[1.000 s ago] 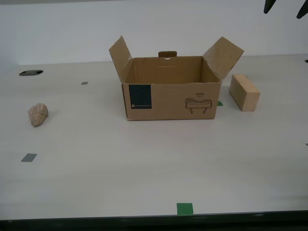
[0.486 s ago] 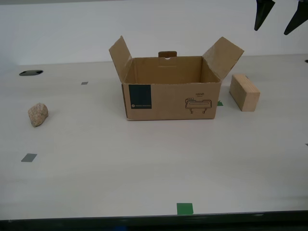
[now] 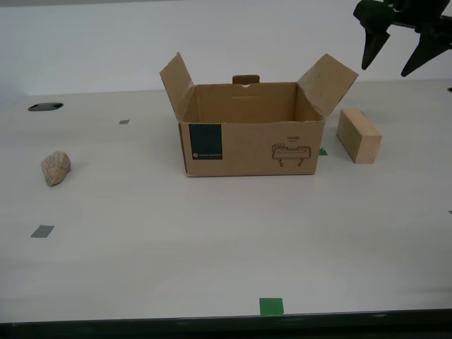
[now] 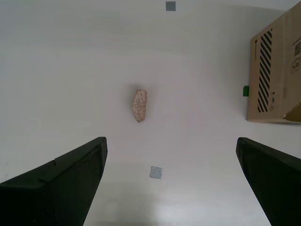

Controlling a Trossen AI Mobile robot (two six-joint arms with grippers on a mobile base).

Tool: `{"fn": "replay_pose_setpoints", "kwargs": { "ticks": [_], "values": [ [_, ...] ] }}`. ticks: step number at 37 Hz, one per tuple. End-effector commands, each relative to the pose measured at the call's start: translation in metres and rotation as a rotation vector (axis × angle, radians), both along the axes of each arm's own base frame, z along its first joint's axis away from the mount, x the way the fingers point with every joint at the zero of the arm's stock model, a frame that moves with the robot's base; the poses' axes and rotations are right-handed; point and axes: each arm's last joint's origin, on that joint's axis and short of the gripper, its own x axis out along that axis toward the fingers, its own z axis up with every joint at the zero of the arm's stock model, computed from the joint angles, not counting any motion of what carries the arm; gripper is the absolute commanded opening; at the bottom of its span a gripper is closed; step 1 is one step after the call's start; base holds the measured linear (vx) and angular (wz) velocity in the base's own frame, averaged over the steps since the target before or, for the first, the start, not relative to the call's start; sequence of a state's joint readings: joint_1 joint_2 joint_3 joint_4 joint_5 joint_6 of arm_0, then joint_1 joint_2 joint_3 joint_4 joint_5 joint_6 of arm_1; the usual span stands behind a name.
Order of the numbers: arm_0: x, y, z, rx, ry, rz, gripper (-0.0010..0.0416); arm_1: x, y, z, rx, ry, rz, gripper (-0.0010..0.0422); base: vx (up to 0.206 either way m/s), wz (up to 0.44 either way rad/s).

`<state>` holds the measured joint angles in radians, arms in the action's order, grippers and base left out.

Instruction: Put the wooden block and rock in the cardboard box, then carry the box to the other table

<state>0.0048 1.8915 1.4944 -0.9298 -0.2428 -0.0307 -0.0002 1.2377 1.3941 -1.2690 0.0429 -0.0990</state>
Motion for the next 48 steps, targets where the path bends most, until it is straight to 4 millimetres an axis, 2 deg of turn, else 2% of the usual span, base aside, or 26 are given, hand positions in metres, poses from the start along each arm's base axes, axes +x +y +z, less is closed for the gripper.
{"fn": "replay_pose_setpoints", "kwargs": {
  "ticks": [1,10,19,26,40,48],
  "values": [
    [-0.003,0.002,-0.012,0.021,0.013,0.011,0.0389,0.000,0.000,-0.006,-0.002,0.023,-0.001,0.0375,0.000,0.000],
    [-0.008,0.002,-0.031,0.021,0.015,0.013,0.0389,0.001,0.000,-0.012,-0.005,0.039,0.004,0.0375,0.000,0.000],
    [-0.009,0.004,-0.033,0.021,0.018,0.015,0.0388,0.004,0.000,-0.012,-0.002,0.011,-0.001,0.0375,0.000,0.000],
    [-0.009,0.004,-0.033,0.022,0.020,0.013,0.0387,0.009,0.001,-0.023,0.038,-0.006,0.014,0.0375,0.000,0.000],
    [-0.009,0.005,-0.033,0.023,0.019,0.013,0.0387,0.020,0.001,-0.080,0.041,0.094,0.013,0.0375,0.000,0.000],
    [-0.009,0.006,-0.033,0.023,0.016,0.014,0.0387,0.045,0.001,-0.112,0.048,0.160,-0.004,0.0375,0.000,0.000]
  ]
}}
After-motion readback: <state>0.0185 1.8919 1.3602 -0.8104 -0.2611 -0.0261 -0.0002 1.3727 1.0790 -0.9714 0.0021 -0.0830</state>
